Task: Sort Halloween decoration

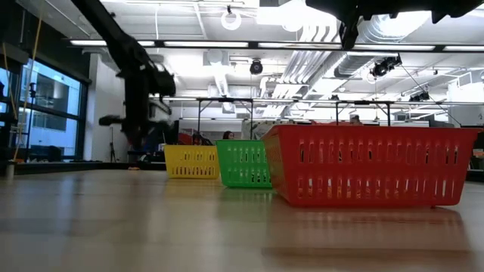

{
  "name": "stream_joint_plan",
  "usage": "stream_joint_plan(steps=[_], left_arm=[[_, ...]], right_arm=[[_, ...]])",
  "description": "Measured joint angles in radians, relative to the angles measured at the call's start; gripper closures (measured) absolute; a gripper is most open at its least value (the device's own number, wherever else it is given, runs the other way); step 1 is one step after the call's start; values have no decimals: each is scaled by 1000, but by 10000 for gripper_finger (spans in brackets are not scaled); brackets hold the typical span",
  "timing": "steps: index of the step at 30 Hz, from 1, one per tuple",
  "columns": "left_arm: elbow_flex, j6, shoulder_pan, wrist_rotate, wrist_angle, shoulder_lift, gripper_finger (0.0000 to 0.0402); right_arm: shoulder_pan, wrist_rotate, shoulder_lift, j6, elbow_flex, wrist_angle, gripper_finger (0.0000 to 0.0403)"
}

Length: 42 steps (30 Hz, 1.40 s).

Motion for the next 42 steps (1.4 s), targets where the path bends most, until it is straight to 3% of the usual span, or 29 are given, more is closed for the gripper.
stream_joint_plan(steps=[5, 12, 20, 32, 42], left_arm=[[-1, -79, 21, 1, -10, 93, 401], [-1, -85, 13, -98, 78, 92, 401], [-1, -88, 35, -118, 84, 126, 401], [2, -11, 39, -109, 136, 179, 401], [0, 55, -56, -25, 28, 143, 401]], right_arm=[[11, 0, 0, 1, 0, 0, 401], [11, 1, 0, 1, 0, 0, 401], [11, 1, 0, 3, 0, -2, 401], [11, 2, 0, 58, 0, -19, 401], [11, 2, 0, 38, 0, -30, 401]])
